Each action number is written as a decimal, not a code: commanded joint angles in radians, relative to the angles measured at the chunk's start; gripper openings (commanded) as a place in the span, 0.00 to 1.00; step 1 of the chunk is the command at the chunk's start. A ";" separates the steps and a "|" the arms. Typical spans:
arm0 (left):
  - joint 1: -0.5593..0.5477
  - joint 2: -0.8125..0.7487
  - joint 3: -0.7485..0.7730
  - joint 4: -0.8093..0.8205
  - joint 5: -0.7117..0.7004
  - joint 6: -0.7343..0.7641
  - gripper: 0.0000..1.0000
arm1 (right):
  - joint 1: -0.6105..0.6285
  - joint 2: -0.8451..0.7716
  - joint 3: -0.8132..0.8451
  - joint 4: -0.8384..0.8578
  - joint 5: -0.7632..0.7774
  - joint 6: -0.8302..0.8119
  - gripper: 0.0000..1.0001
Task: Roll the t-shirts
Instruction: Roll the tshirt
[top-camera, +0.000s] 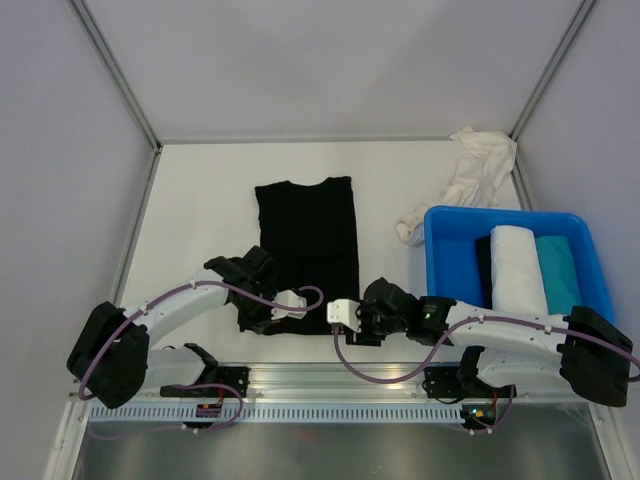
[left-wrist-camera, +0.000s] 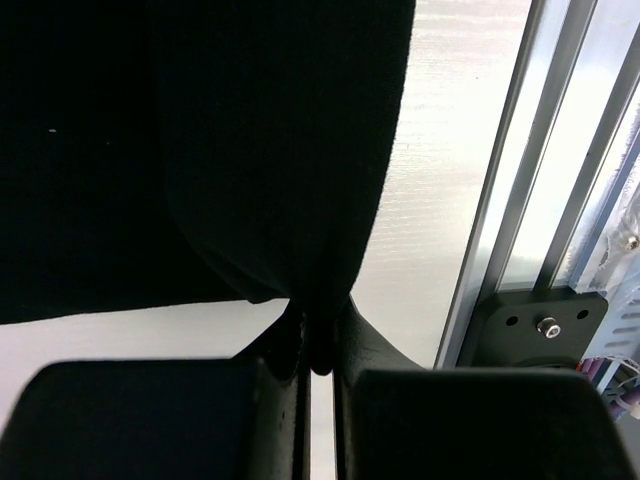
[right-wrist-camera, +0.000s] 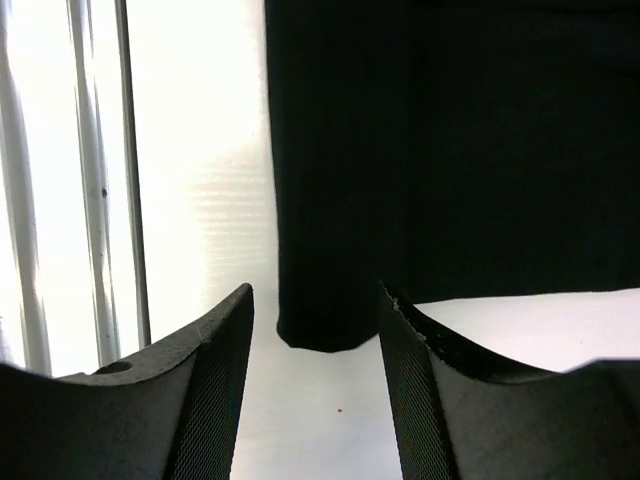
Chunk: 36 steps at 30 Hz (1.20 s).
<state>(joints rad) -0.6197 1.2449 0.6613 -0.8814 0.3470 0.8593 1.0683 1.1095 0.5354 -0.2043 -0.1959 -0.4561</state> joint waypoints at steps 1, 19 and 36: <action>0.014 0.008 0.035 -0.024 0.079 0.066 0.02 | 0.044 0.050 -0.018 0.071 0.133 -0.061 0.59; 0.063 -0.001 0.055 -0.211 0.193 0.225 0.02 | 0.035 0.102 0.103 -0.211 -0.167 -0.116 0.00; 0.192 0.191 0.159 -0.292 0.188 0.324 0.57 | -0.364 0.500 0.347 -0.388 -0.583 -0.053 0.00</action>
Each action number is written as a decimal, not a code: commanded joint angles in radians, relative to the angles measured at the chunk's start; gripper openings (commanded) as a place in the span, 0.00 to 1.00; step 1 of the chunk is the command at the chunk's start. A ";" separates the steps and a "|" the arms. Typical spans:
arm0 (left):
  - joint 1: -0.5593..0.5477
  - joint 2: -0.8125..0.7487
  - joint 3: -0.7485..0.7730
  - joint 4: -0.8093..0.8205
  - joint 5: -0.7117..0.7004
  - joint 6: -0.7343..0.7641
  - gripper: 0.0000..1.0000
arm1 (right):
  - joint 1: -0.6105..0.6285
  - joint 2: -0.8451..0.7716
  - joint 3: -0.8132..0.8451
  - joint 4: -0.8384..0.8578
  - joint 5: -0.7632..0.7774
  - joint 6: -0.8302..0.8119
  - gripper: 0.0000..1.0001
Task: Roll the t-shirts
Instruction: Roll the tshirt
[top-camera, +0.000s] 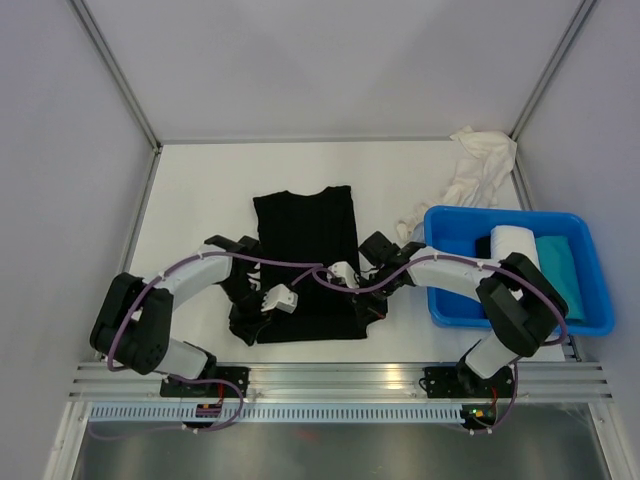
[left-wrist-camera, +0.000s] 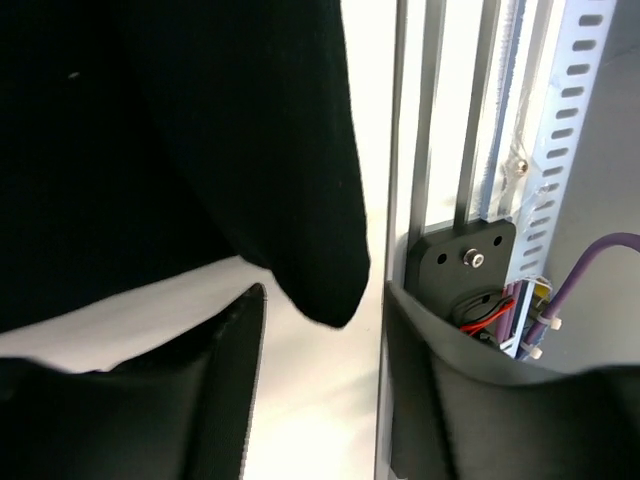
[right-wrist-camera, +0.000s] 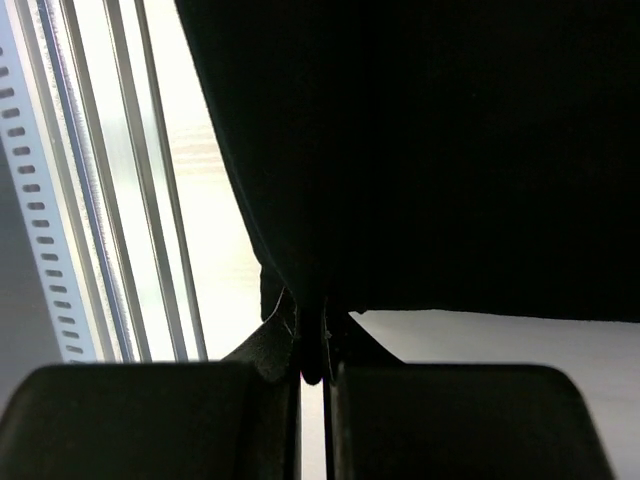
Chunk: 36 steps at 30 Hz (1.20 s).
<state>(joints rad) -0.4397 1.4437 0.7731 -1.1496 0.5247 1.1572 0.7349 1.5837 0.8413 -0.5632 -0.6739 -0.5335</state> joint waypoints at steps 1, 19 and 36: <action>0.013 -0.011 0.058 -0.025 0.011 0.015 0.61 | -0.038 0.030 0.045 -0.023 -0.107 0.035 0.00; 0.018 -0.085 0.014 0.224 0.072 -0.373 0.55 | -0.106 0.059 0.044 0.063 -0.128 0.159 0.00; 0.056 0.035 0.025 0.317 0.017 -0.396 0.04 | -0.196 -0.039 -0.042 0.264 -0.058 0.361 0.25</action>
<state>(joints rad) -0.3988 1.4506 0.7788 -0.8543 0.5537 0.7486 0.5583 1.6032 0.8276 -0.4042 -0.7238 -0.2333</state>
